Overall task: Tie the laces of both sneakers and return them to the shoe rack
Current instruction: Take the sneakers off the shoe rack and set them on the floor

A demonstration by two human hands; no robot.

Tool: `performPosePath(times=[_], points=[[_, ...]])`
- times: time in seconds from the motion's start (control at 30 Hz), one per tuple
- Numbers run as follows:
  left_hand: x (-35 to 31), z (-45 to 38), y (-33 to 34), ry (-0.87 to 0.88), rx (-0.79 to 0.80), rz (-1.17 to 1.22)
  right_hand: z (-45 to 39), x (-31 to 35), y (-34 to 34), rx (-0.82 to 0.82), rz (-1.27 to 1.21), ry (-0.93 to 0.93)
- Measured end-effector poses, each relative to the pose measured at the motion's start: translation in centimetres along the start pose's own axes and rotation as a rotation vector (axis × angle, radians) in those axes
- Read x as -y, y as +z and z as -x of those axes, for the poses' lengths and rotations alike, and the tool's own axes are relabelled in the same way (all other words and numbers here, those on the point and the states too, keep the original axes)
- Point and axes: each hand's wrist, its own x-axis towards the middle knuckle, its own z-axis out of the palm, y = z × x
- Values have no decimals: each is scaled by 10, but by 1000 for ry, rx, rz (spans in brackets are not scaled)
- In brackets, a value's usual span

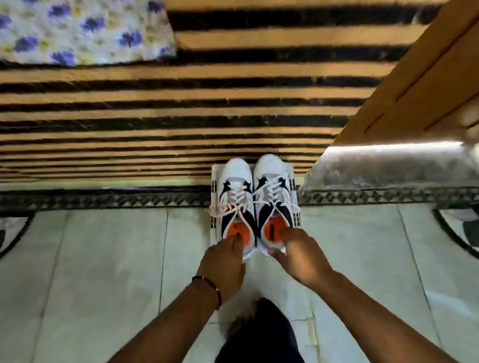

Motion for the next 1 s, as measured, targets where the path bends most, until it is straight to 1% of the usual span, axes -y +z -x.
performPosePath(times=[0.03, 0.1, 0.23, 0.3, 0.33, 0.43, 0.5, 0.6, 0.7, 0.77, 0.83, 0.87, 0.9, 0.93, 0.97, 1.0], points=[[6, -17, 12, -23, 14, -60, -11, -4, 16, 29, 19, -14], [16, -45, 36, -72, 48, -145, -30, -16, 45, 15, 161, -44], [21, -69, 65, -98, 134, -195, -49, -23, 66, 75, 204, -19], [22, -78, 67, -115, 146, -215, -52, -22, 64, 90, 255, -23], [21, -81, 67, -120, 119, -227, -54, -22, 65, 87, 272, -17], [14, -84, 64, -90, -90, -316, -53, -16, 64, 38, 303, -34], [9, -80, 59, -62, -194, -372, -49, -13, 62, 59, 316, -29], [-3, -62, 44, -3, -240, -426, -35, -9, 51, 72, 322, -5], [-15, -36, 29, 3, -271, -428, -7, -1, 28, 68, 349, -25], [-23, -11, 20, 7, -256, -347, 20, 9, 9, 125, 364, -2], [-29, 14, 20, 15, -209, -404, 45, 18, -3, 164, 296, 7], [-35, 27, 15, 19, -172, -393, 59, 26, -10, 173, 263, -1], [-41, 42, 10, 21, -152, -375, 73, 33, -15, 183, 288, -7], [-47, 59, 6, 17, -108, -378, 87, 40, -18, 148, 290, -28], [-52, 73, 4, 15, -74, -392, 102, 45, -18, 155, 276, -29], [-55, 85, 7, 8, -31, -365, 117, 51, -19, 143, 293, 1]])
